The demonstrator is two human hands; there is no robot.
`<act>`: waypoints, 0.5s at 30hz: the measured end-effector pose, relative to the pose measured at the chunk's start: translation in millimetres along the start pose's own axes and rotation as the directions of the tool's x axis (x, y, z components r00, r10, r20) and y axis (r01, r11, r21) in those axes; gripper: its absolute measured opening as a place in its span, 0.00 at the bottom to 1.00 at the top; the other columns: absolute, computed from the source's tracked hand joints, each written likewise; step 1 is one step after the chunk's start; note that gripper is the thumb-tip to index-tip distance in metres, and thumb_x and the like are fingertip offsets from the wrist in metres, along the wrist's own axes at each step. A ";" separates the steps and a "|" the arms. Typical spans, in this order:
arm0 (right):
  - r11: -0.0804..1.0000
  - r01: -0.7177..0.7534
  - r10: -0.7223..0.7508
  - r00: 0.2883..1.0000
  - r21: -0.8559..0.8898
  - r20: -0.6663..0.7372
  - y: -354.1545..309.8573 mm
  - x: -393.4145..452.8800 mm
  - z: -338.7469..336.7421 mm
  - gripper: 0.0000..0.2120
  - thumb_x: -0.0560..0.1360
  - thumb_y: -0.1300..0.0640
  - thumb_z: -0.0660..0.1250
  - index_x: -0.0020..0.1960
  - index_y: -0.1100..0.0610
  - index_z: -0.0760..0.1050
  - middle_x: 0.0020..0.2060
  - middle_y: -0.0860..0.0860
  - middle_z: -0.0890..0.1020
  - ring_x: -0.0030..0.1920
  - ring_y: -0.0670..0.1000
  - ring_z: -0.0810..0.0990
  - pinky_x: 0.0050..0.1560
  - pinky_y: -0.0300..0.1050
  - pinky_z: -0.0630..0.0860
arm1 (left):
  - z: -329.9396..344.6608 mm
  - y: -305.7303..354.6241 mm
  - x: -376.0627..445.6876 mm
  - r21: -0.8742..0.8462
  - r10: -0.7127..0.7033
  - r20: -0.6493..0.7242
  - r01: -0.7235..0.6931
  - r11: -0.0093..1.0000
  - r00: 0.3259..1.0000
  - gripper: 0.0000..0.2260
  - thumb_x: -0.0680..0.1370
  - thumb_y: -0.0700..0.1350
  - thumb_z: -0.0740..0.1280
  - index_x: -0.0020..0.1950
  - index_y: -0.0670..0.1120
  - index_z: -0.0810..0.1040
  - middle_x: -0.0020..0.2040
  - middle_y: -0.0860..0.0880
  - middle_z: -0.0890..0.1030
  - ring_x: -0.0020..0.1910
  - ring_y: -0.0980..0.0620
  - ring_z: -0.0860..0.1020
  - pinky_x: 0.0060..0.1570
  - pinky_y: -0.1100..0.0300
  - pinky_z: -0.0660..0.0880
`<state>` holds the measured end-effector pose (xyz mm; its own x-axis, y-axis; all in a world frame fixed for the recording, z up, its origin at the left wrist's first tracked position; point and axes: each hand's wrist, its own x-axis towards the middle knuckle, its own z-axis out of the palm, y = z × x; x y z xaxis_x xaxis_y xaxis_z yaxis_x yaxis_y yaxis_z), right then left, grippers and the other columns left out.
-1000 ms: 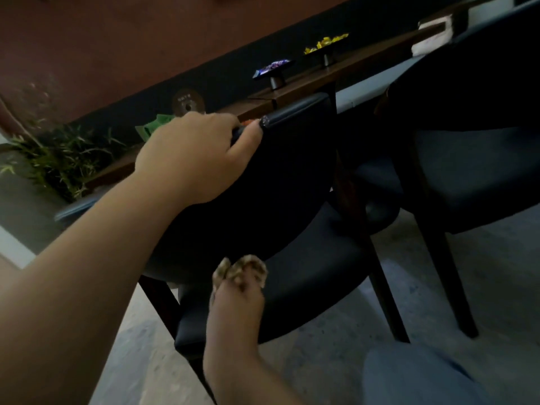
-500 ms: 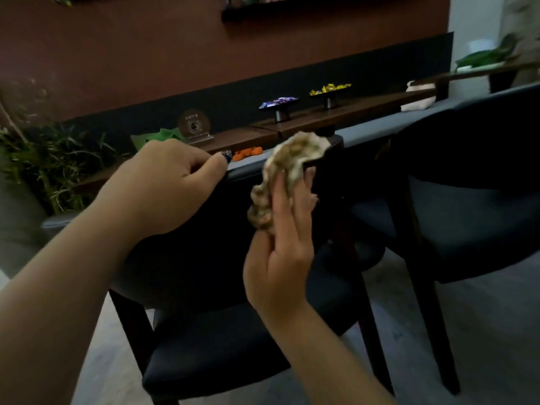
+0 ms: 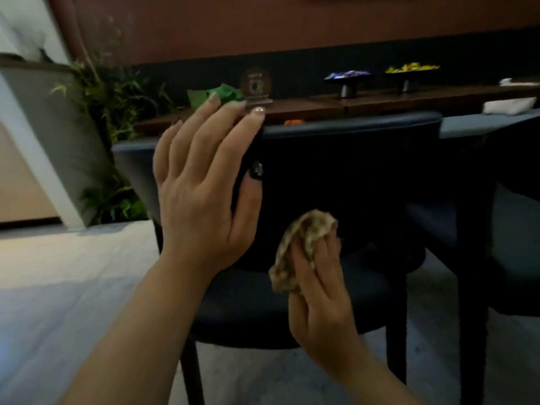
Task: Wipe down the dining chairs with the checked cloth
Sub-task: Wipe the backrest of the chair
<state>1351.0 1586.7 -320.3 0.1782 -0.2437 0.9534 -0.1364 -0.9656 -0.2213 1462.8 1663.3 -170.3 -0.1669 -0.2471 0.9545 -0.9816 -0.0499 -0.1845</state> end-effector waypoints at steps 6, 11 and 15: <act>0.946 -0.224 0.088 0.872 0.234 0.481 -13.3 -88.4 18.1 0.29 0.76 0.59 0.61 0.75 0.47 0.61 0.74 0.44 0.62 0.72 0.45 0.64 0.69 0.41 0.66 | -23.8 -15.2 -93.3 -0.176 -0.378 0.075 0.386 0.906 0.923 0.23 0.76 0.31 0.60 0.72 0.34 0.65 0.75 0.34 0.60 0.77 0.40 0.58 0.73 0.43 0.60; 0.477 -0.843 0.629 0.526 0.250 0.573 -17.2 -76.6 40.7 0.25 0.74 0.69 0.63 0.58 0.39 0.74 0.56 0.37 0.78 0.54 0.35 0.77 0.48 0.25 0.72 | -25.0 -0.6 -210.7 -0.245 -0.871 0.205 0.885 0.397 0.447 0.15 0.77 0.34 0.61 0.58 0.49 0.78 0.58 0.53 0.80 0.59 0.58 0.77 0.57 0.56 0.77; 0.052 -0.985 0.590 0.162 0.164 0.791 -12.9 -66.5 61.8 0.14 0.78 0.65 0.56 0.48 0.52 0.78 0.44 0.51 0.83 0.45 0.49 0.81 0.44 0.41 0.76 | -22.8 11.0 -247.2 -0.233 -0.804 0.510 0.949 0.213 0.306 0.21 0.77 0.31 0.64 0.63 0.54 0.75 0.60 0.60 0.78 0.61 0.61 0.75 0.61 0.59 0.75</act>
<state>1401.1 1609.7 -393.6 0.7188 -0.6814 -0.1381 -0.0232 0.1750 -0.9843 1491.2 1745.9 -403.0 0.7858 -0.5287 0.3210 -0.3896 -0.0200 0.9208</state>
